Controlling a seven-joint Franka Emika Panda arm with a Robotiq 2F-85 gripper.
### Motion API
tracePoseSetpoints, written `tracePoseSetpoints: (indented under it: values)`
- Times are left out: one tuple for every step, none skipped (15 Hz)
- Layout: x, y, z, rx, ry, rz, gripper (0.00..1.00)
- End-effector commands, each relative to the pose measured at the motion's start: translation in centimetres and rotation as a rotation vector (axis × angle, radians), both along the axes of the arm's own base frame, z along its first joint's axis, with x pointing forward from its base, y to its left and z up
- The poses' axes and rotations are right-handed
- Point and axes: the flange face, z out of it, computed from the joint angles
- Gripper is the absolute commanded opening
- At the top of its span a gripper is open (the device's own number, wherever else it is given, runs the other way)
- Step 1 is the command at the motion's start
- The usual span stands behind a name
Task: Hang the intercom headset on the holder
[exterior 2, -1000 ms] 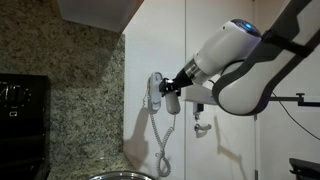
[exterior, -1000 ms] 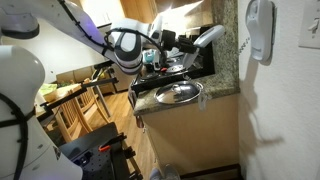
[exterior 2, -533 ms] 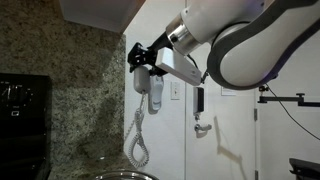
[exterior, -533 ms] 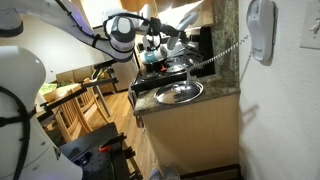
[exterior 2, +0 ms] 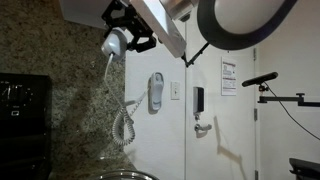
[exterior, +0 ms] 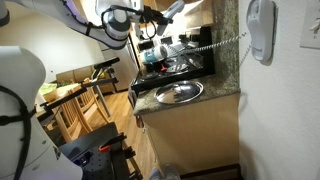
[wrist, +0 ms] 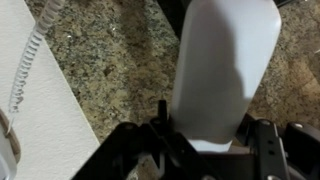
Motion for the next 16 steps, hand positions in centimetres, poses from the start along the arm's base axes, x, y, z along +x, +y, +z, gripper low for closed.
tracePoseSetpoints:
  values:
    - [0.02,0.29,0.48,0.009,0.000,0.008,0.59]
    - [0.04,0.41,0.70,0.019,0.001,0.012,0.59]
    - [0.06,0.39,0.76,0.025,0.003,0.013,0.59]
    - [0.08,0.32,0.80,0.028,0.004,0.012,0.59]
    - [0.09,0.30,0.82,0.030,0.005,0.012,0.59]
    - [0.08,0.32,0.81,0.031,0.005,0.013,0.59]
    - [0.08,0.33,0.79,0.030,0.005,0.013,0.59]
    - [0.07,0.34,0.79,0.030,0.005,0.013,0.59]
    - [0.07,0.34,0.79,0.030,0.005,0.013,0.59]
    - [0.07,0.34,0.79,0.030,0.005,0.013,0.59]
    - [0.07,0.34,0.78,0.030,0.005,0.013,0.59]
    - [0.07,0.34,0.78,0.030,0.005,0.013,0.59]
    - [0.07,0.34,0.78,0.030,0.005,0.013,0.59]
    - [0.07,0.34,0.78,0.030,0.005,0.013,0.59]
    - [0.07,0.34,0.78,0.030,0.005,0.013,0.59]
    - [0.07,0.34,0.78,0.030,0.005,0.013,0.59]
